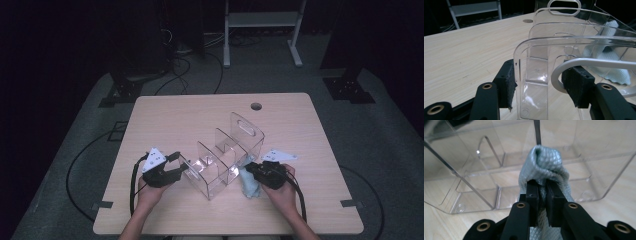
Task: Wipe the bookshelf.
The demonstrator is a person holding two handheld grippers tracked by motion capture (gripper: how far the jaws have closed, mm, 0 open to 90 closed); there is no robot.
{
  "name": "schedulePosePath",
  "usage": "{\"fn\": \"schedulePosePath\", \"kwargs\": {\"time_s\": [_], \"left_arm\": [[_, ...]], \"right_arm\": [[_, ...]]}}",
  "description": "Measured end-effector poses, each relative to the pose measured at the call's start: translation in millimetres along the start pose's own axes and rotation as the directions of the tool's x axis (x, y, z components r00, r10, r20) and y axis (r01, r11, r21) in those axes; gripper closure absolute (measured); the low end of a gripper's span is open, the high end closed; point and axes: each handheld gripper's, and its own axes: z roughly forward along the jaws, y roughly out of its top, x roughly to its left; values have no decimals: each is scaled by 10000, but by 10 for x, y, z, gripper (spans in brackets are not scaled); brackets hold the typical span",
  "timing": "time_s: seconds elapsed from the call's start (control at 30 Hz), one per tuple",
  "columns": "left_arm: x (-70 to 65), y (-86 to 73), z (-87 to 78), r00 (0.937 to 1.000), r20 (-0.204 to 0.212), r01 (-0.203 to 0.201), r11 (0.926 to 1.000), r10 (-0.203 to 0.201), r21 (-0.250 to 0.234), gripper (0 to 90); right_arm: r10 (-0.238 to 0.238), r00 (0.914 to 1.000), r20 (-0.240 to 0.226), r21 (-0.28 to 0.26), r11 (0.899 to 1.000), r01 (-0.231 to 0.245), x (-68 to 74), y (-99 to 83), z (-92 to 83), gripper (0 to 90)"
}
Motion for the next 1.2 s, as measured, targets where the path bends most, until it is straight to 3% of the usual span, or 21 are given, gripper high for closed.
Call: {"fn": "schedulePosePath", "kwargs": {"time_s": [0.17,0.33,0.4,0.6,0.83,1.03,1.1,1.2], "left_arm": [[-5,2,0,10000,-55,21,10000,-21,2,454],[9,-1,2,10000,-15,72,10000,-72,-44,454],[8,2,4,10000,2,74,10000,-74,-24,456],[-2,3,-1,10000,-55,19,10000,-19,-1,459],[4,2,6,10000,-53,84,10000,-85,-35,460],[-4,4,5,9999,-120,39,10000,-39,-21,460],[-3,2,6,9999,-113,61,10000,-62,-29,460],[-6,2,8,9999,-146,51,10000,-52,-37,460]], "right_arm": [[265,9995,-145,761,9968,-253,-35,-112,157,809],[-8,10000,-55,-154,9999,7,38,33,-52,810],[-78,10000,-48,-255,9996,77,40,38,-70,810],[204,9997,-122,664,9976,-195,-43,-104,152,810],[9,10000,-16,-282,9996,-10,12,58,-79,811],[255,9995,-181,828,9963,-239,-66,-100,178,810],[273,9993,-250,695,9973,-255,-77,-63,133,810],[230,9990,-384,92,9997,-227,-43,28,-24,813]]}}
